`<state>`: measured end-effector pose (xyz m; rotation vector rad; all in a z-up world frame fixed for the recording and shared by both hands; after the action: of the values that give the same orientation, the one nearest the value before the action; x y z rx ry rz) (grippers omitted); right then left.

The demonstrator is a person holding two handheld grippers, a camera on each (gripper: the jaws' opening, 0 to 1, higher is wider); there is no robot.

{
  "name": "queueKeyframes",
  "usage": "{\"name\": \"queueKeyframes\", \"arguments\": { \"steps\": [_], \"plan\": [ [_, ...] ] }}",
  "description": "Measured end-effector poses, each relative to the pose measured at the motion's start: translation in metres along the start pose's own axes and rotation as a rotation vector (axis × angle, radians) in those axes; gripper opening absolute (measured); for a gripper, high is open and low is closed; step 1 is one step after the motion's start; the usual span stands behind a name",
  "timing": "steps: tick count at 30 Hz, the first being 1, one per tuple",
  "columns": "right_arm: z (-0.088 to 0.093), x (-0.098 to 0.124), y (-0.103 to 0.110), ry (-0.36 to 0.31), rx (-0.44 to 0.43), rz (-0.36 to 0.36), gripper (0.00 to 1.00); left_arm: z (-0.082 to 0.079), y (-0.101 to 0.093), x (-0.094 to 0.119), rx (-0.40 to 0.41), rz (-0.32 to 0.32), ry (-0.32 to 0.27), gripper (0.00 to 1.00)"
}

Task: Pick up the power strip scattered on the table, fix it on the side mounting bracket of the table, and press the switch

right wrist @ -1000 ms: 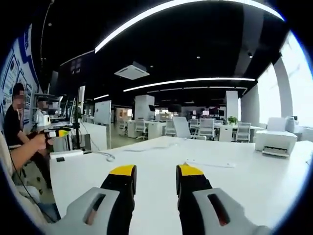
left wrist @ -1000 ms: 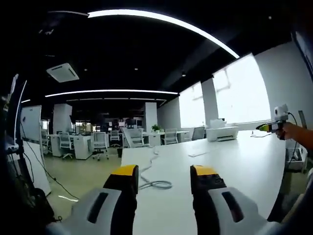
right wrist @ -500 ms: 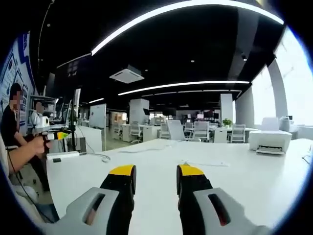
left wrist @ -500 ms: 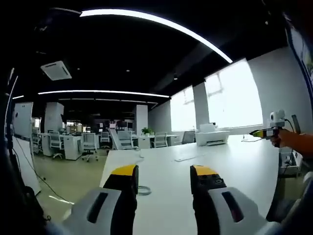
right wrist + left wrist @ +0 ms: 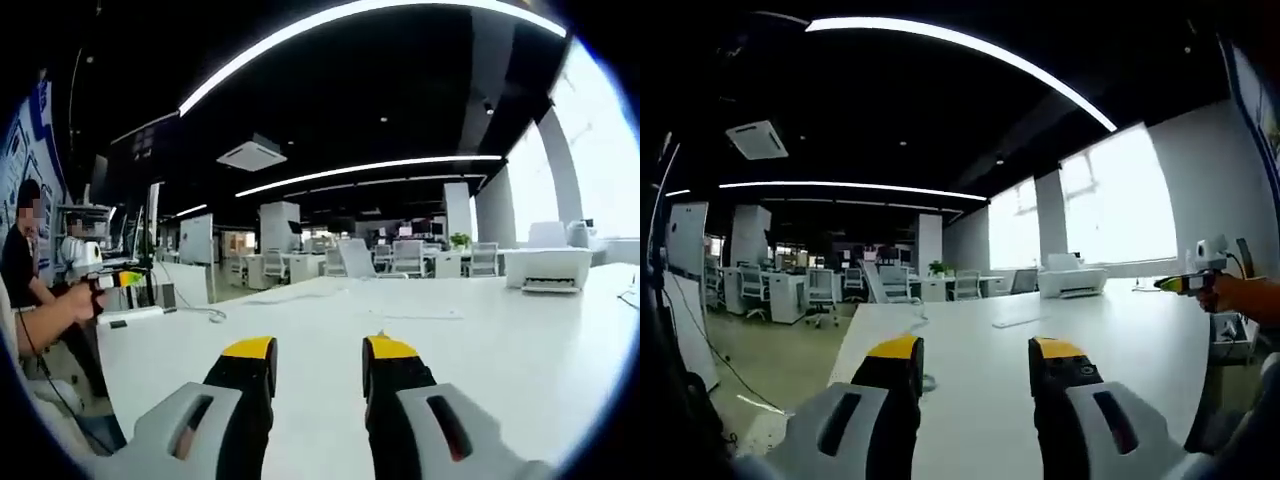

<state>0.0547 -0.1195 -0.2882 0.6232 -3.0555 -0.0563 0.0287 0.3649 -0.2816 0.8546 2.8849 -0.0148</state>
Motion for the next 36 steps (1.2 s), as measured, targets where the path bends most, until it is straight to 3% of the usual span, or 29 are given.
{"name": "queueKeyframes", "arguments": {
  "steps": [3, 36],
  "plan": [
    [-0.001, 0.000, -0.007, -0.001, -0.001, 0.000, 0.31, 0.000, 0.000, 0.001, 0.000, -0.001, 0.001, 0.47],
    [0.005, 0.014, 0.007, -0.010, -0.024, 0.036, 0.32, 0.002, 0.007, 0.002, -0.002, -0.009, 0.007, 0.47]
  ]
}}
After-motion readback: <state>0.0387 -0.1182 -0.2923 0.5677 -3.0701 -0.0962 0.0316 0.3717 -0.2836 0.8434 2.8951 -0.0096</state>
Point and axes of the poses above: the point that each gripper's makers call its tool centre point, and the gripper's own axes: x roughly backward along the fingers, y roughly to its left, z roughly out of its underside, the point moved 7 cm from there along x, roughly backward along the fingers, and after that the axes turned 10 degrees about z, right-handed, at the moved point
